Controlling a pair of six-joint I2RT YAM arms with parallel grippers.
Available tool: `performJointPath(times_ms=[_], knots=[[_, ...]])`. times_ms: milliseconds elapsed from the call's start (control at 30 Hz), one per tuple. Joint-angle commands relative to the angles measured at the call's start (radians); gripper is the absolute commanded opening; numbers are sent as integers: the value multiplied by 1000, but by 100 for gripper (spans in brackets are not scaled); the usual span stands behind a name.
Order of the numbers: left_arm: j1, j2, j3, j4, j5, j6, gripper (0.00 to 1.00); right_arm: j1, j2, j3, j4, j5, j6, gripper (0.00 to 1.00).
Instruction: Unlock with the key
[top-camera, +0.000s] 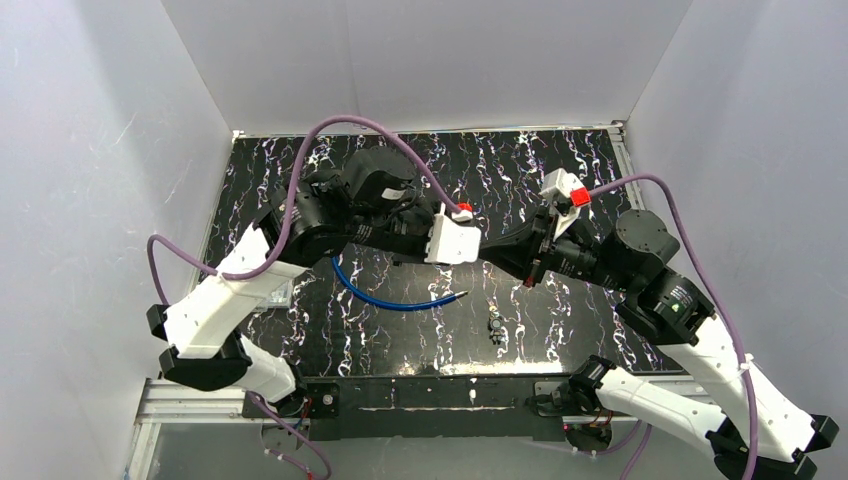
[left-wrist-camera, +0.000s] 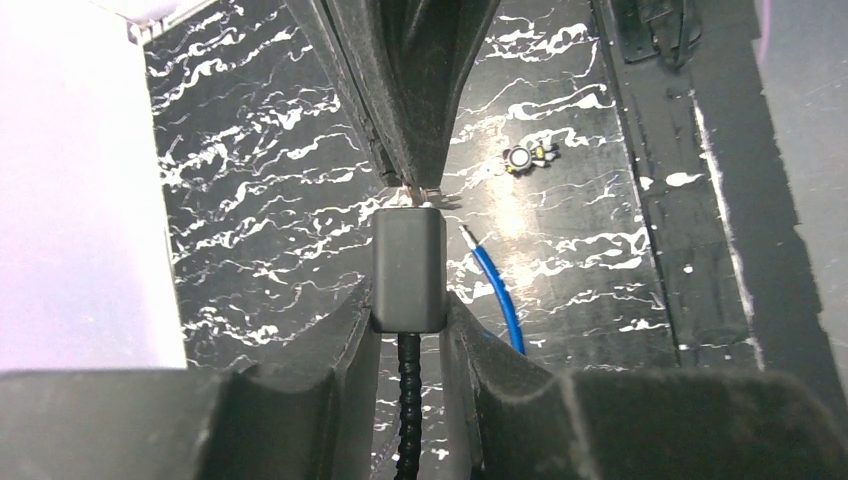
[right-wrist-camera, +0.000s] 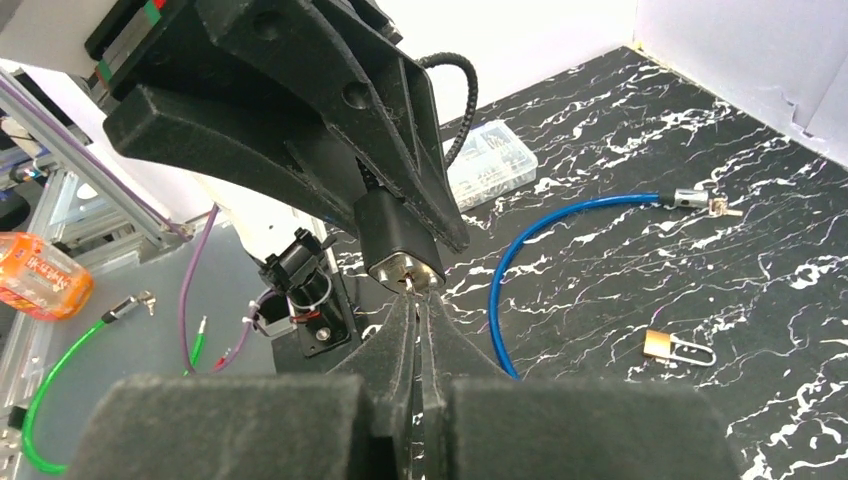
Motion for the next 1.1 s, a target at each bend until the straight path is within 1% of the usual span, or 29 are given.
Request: performJointPath(times_ms=[0, 233, 500, 600, 667, 733, 800, 833, 867, 933, 1000, 1067], knots=[[-59, -68, -49, 232, 90, 138, 0, 9, 21, -31, 36, 56, 83, 1], [-102, -180, -233, 377, 46, 315, 0, -26, 22, -42, 95, -28, 189, 1], [-129, -306, -474, 581, 9, 534, 0, -131, -1, -88, 161, -156, 322, 1], [-135, -342, -553, 658, -6, 624, 0, -152, -5, -92, 164, -178, 344, 1], [-136, -352, -580, 690, -21, 657, 0, -154, -6, -92, 151, -180, 344, 1], [-136, -349, -573, 696, -33, 654, 0, -154, -10, -95, 137, -182, 331, 1], [-138, -351, -571, 687, -38, 646, 0, -154, -15, -76, 86, -153, 282, 1], [-138, -353, -574, 680, -40, 645, 0, -154, -17, -55, 46, -131, 240, 3], [-137, -355, -577, 667, -42, 643, 0, -154, -19, -26, 4, -109, 188, 8], [-137, -359, -580, 641, -47, 638, 0, -154, -32, 33, -71, -49, 74, 22], [-137, -358, -578, 627, -60, 619, 0, -154, -57, 66, -95, 6, 2, 32], [-137, -348, -559, 600, -71, 582, 0, -154, -75, 83, -102, 34, -55, 37]])
